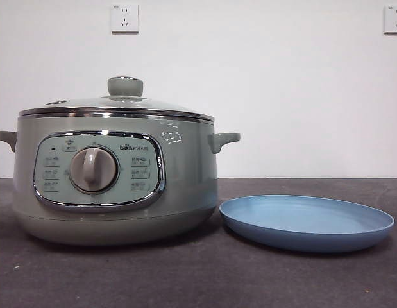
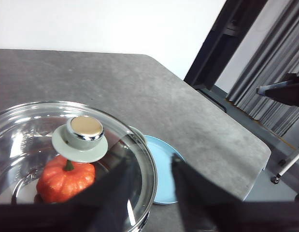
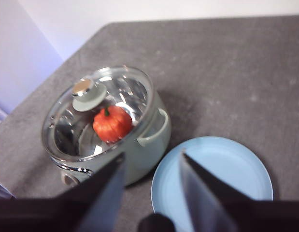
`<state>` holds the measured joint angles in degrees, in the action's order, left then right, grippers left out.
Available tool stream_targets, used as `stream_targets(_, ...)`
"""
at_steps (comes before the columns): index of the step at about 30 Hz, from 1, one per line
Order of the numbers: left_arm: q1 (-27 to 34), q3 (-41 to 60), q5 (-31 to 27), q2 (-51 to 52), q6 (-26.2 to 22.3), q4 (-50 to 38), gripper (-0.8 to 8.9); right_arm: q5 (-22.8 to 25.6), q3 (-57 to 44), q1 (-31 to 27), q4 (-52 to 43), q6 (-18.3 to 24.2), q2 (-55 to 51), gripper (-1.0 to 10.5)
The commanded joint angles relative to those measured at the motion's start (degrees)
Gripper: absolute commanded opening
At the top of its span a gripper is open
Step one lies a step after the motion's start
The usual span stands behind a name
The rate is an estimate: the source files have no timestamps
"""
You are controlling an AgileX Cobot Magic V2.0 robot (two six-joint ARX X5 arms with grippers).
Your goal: Take the pumpkin out from the steamer,put the pumpkin in the blue plate,close the lid
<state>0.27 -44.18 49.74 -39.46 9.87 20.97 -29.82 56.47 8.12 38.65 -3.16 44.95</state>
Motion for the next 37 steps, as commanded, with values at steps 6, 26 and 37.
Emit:
stream_targets(6, -1.5, -0.1, -7.6, 0.2, 1.1, -0.3, 4.78, 0.1, 0.1, -0.1, -0.2, 0.7, 2.5, 4.7)
stream_targets(26, -22.4, -21.9, -35.7, -30.4, -10.1, 8.3, 4.58, -0.1, 0.1, -0.1, 1.3, 0.7, 3.4, 4.7)
stream_targets(37, -25.6, -23.7, -39.1, -41.8, -11.5, 7.0, 4.58, 0.2, 0.1, -0.1, 1.9, 0.7, 3.4, 4.7)
